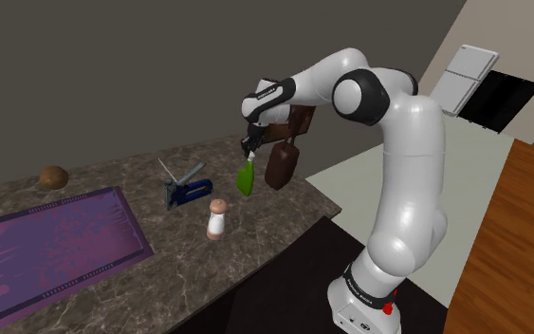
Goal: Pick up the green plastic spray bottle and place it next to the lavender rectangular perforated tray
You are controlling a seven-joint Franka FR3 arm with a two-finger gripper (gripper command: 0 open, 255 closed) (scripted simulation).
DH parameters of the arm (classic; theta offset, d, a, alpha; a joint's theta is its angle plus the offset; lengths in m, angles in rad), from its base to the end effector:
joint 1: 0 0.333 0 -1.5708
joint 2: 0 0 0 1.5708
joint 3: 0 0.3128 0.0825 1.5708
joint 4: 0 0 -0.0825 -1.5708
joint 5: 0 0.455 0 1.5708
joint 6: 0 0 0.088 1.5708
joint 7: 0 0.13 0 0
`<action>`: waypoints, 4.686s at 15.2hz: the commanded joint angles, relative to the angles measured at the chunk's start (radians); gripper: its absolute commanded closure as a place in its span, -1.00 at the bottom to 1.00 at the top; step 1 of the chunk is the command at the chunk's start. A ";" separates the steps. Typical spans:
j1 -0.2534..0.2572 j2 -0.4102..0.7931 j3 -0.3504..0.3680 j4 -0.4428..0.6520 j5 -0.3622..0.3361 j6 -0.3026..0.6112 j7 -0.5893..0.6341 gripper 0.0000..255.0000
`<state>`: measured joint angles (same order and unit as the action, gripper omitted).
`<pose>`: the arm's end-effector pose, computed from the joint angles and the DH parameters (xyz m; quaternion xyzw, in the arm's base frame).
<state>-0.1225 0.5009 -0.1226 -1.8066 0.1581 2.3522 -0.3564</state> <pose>0.6900 -0.1648 0.1997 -0.9992 -0.0095 -0.0325 0.0195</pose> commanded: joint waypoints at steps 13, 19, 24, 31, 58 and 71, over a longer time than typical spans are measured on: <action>0.008 -0.107 -0.014 0.042 -0.026 -0.148 0.023 1.00; 0.010 -0.141 -0.017 0.076 -0.036 -0.215 0.031 1.00; 0.011 -0.164 -0.020 0.111 -0.042 -0.273 0.038 1.00; 0.011 -0.189 -0.023 0.171 -0.050 -0.357 0.046 1.00; 0.119 -0.365 0.032 0.181 -0.098 -0.531 0.232 1.00; 0.277 -0.490 0.167 0.023 -0.131 -0.486 0.530 1.00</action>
<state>0.1442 0.0150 0.0349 -1.7788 0.0287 1.8640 0.1511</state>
